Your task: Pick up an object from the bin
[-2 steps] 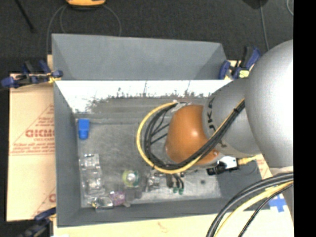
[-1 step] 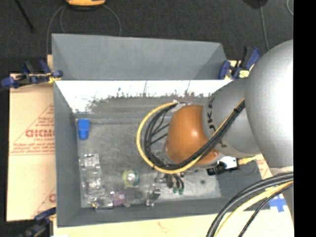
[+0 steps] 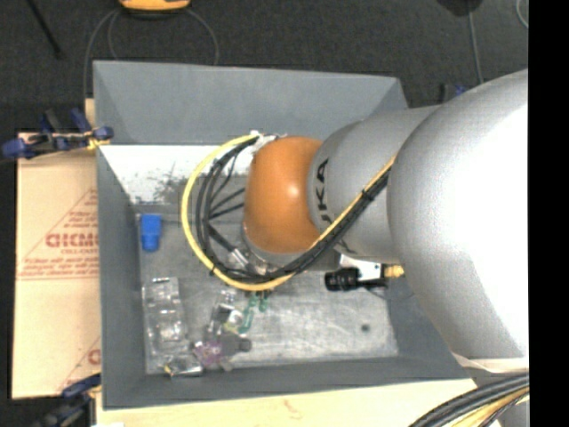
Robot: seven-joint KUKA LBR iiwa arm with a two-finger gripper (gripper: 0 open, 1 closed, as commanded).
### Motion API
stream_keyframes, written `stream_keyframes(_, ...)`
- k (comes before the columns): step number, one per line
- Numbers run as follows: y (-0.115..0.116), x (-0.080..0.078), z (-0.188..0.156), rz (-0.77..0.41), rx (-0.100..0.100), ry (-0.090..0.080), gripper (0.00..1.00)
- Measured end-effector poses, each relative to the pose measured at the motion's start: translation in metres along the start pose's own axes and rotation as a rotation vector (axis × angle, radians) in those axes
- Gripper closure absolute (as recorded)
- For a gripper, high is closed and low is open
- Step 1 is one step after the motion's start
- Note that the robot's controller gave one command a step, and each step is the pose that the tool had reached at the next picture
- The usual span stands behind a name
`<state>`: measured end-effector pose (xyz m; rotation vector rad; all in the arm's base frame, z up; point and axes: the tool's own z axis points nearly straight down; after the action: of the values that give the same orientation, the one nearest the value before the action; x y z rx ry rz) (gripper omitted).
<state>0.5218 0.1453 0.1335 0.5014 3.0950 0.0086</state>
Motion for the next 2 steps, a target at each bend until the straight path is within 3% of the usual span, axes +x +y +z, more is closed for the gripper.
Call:
stream_keyframes(1,-0.0217,-0.0005,0.0585,-0.17,0.0,-0.006,0.0)
stream_keyframes(2,-0.0208,-0.003,0.0569,-0.172,-0.002,-0.012,1.0)
